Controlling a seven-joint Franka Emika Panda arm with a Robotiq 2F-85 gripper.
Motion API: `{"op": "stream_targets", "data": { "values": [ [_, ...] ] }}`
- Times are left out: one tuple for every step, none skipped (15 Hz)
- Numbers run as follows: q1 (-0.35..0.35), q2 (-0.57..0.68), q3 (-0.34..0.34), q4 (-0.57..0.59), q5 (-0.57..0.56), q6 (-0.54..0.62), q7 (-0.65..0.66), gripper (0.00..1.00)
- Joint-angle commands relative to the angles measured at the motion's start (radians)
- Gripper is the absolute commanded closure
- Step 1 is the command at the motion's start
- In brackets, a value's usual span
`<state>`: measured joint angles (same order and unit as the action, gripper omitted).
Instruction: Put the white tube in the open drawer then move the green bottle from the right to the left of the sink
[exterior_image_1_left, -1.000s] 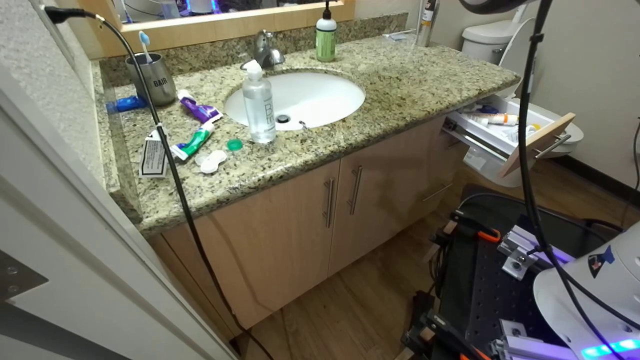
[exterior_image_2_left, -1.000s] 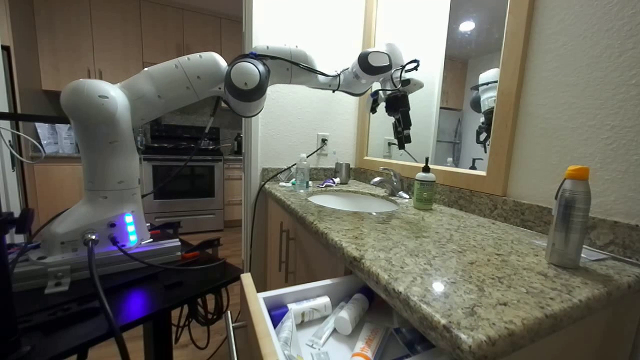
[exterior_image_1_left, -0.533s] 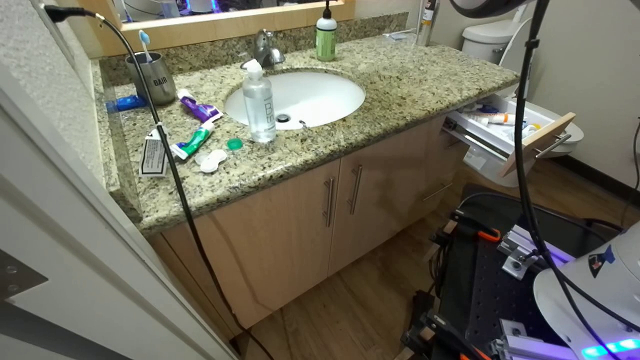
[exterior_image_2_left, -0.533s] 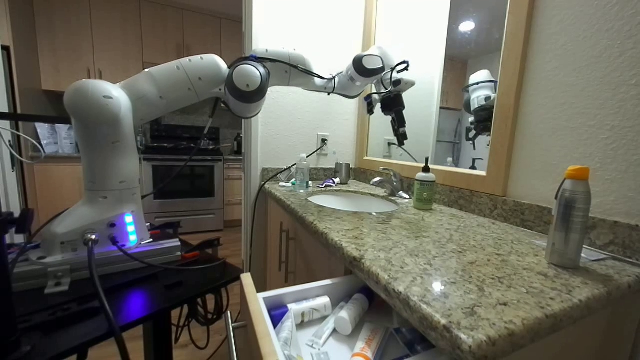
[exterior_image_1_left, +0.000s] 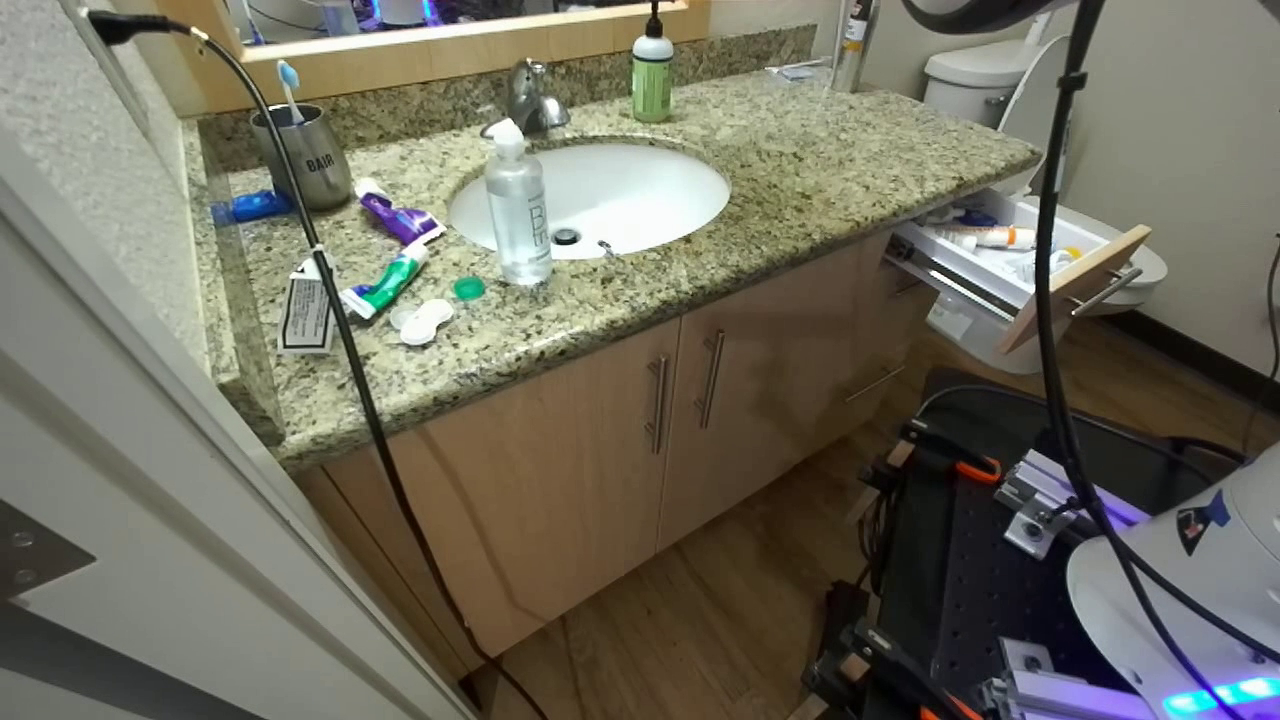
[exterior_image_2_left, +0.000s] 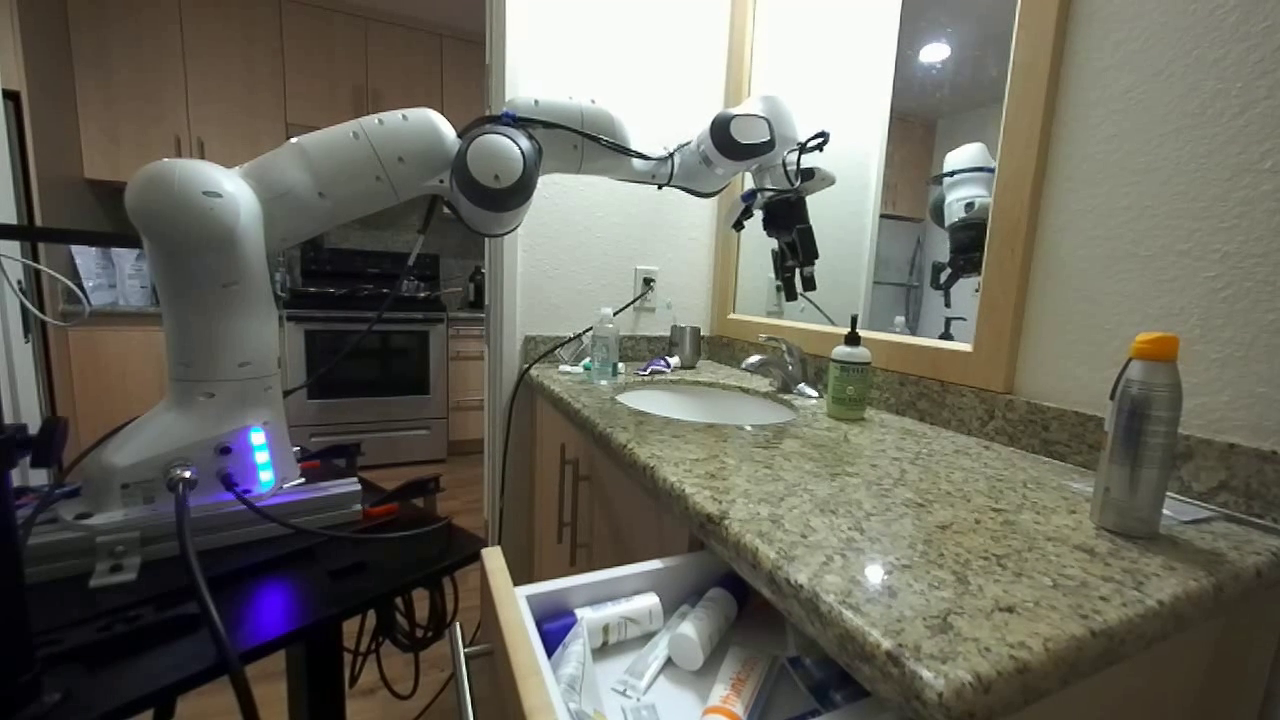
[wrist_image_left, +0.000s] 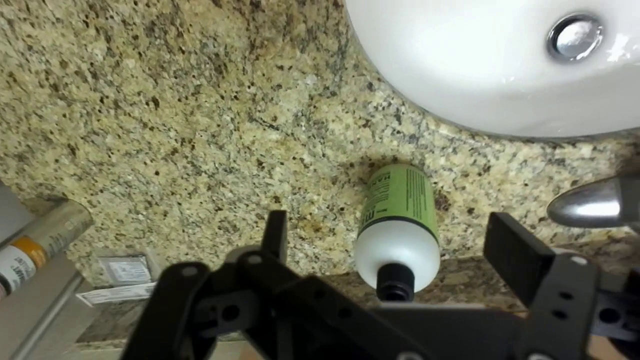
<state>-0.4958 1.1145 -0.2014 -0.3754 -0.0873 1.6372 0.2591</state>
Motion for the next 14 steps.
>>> {"op": "stream_targets", "data": {
  "values": [
    [-0.032,0.004,0.052,0.014,0.035,-0.052,-0.188,0.00],
    [-0.035,-0.002,0.059,0.010,0.039,-0.072,-0.235,0.00],
    [-0.035,-0.008,0.064,0.004,0.039,-0.097,-0.279,0.00],
    [-0.032,-0.014,0.065,-0.004,0.034,-0.126,-0.319,0.00],
    [-0.014,-0.071,0.052,-0.101,0.017,-0.137,-0.342,0.00],
    [0.006,-0.083,0.021,-0.119,-0.012,-0.190,-0.309,0.00],
    [0.015,-0.070,0.000,-0.102,-0.034,-0.183,-0.243,0.00],
    [0.018,-0.053,-0.012,-0.073,-0.038,-0.145,-0.142,0.00],
    [0.018,-0.050,-0.010,-0.065,-0.029,-0.126,-0.083,0.00],
    [0.020,-0.050,-0.011,-0.064,-0.021,-0.114,-0.018,0.00],
    [0.002,0.018,0.004,0.052,-0.019,-0.176,-0.107,0.00],
    [0.006,0.017,0.002,0.052,-0.018,-0.171,-0.065,0.00],
    [0.008,0.016,0.001,0.052,-0.018,-0.170,-0.043,0.00],
    [0.009,0.015,0.000,0.053,-0.018,-0.170,-0.033,0.00]
  ]
}}
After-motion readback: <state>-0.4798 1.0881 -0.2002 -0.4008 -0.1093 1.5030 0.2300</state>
